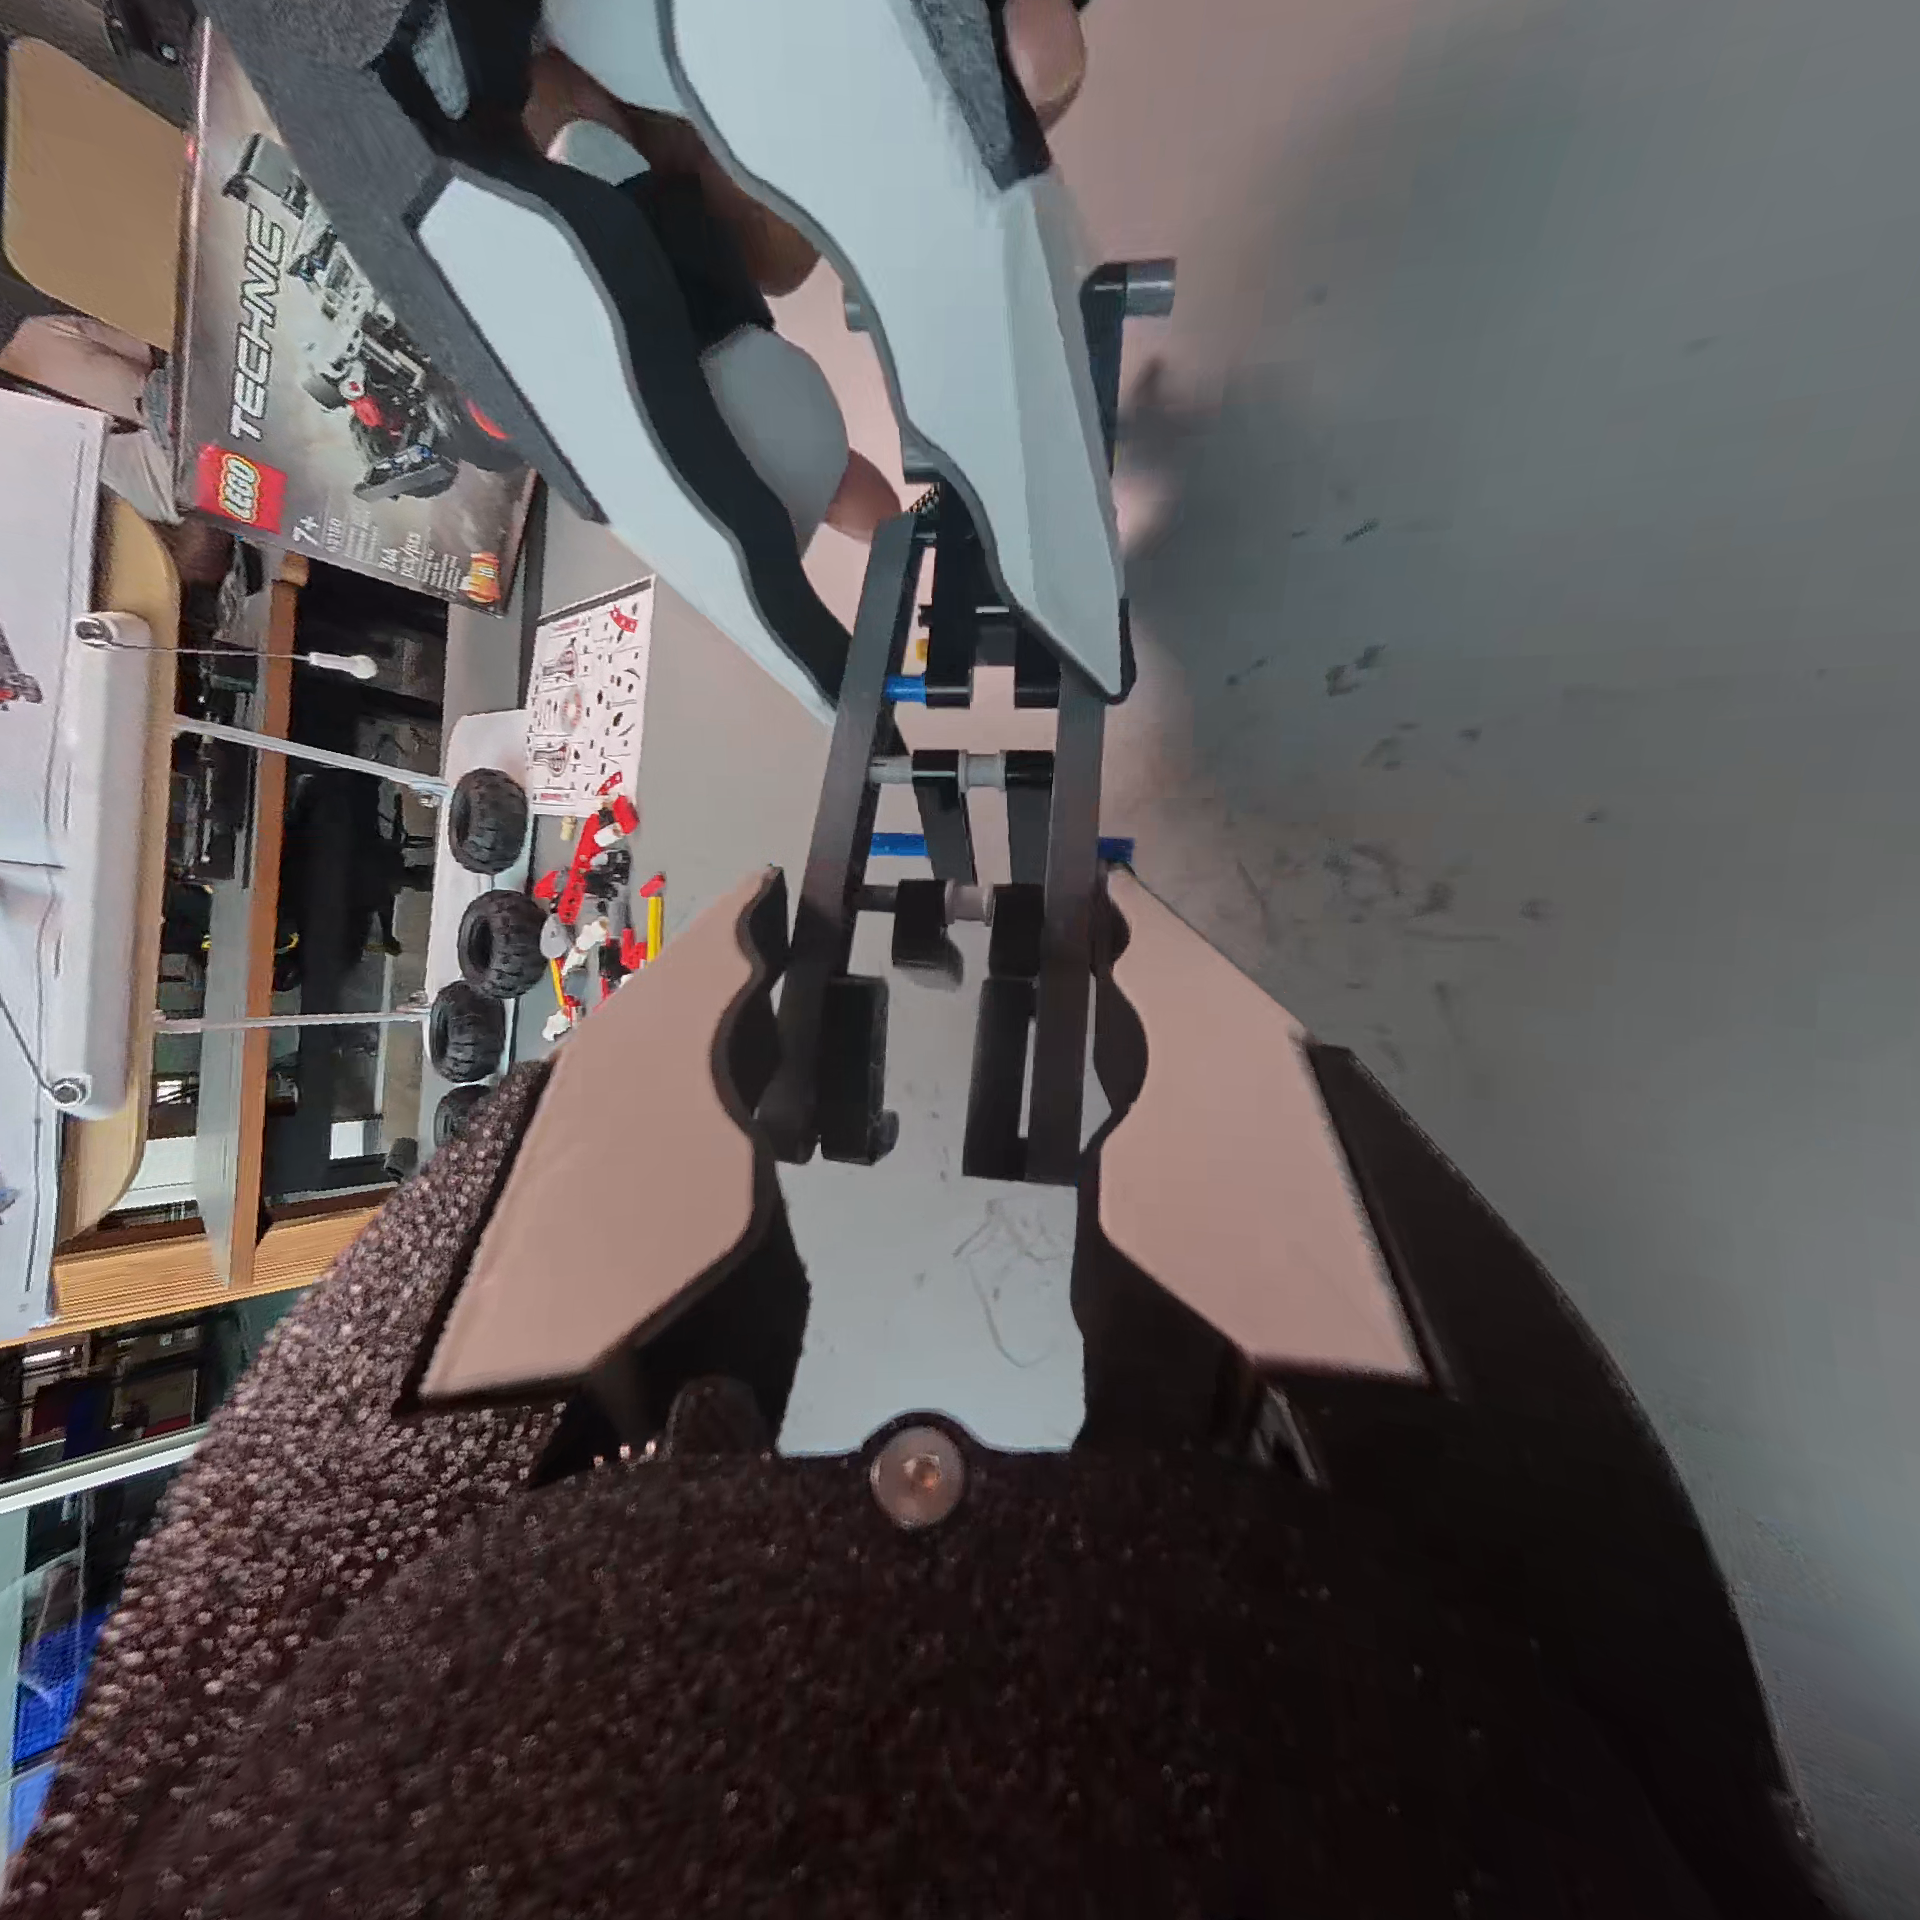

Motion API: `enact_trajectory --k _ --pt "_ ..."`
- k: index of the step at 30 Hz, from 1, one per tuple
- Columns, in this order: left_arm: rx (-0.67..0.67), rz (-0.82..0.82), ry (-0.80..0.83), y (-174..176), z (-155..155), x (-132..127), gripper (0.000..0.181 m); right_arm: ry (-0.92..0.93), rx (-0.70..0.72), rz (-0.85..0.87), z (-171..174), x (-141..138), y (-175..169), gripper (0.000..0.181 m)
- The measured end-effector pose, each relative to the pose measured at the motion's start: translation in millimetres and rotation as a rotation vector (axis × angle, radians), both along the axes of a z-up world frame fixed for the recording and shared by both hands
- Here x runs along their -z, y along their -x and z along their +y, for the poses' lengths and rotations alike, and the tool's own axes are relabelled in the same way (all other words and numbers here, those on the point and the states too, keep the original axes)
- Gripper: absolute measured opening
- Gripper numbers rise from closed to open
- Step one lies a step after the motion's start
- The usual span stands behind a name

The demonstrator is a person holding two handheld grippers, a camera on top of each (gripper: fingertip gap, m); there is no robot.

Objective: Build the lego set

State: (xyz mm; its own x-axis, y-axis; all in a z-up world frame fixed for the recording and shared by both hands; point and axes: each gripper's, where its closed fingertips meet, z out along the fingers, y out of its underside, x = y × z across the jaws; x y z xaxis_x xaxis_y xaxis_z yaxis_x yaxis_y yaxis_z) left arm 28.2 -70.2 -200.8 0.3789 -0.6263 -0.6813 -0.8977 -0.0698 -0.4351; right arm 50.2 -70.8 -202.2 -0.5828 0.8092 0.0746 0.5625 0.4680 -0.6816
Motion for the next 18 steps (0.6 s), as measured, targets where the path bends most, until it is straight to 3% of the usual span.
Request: enact_trajectory --k 4,12,14,18 --pt "-0.014 -0.041 0.048 0 -3 1 0.06 0.002 0.003 0.007 -2 0 1 0.044" --pt "0.013 -0.094 0.152 -4 -11 10 0.059 -0.274 0.056 0.115 -8 -2 -1 0.054" --pt "0.002 -0.11 0.168 -3 -10 10 0.059 -0.213 0.059 0.081 -18 -4 -5 0.07" --pt "0.018 -0.164 0.199 -7 -12 6 0.059 -0.297 0.095 0.081 -10 -2 1 0.065"
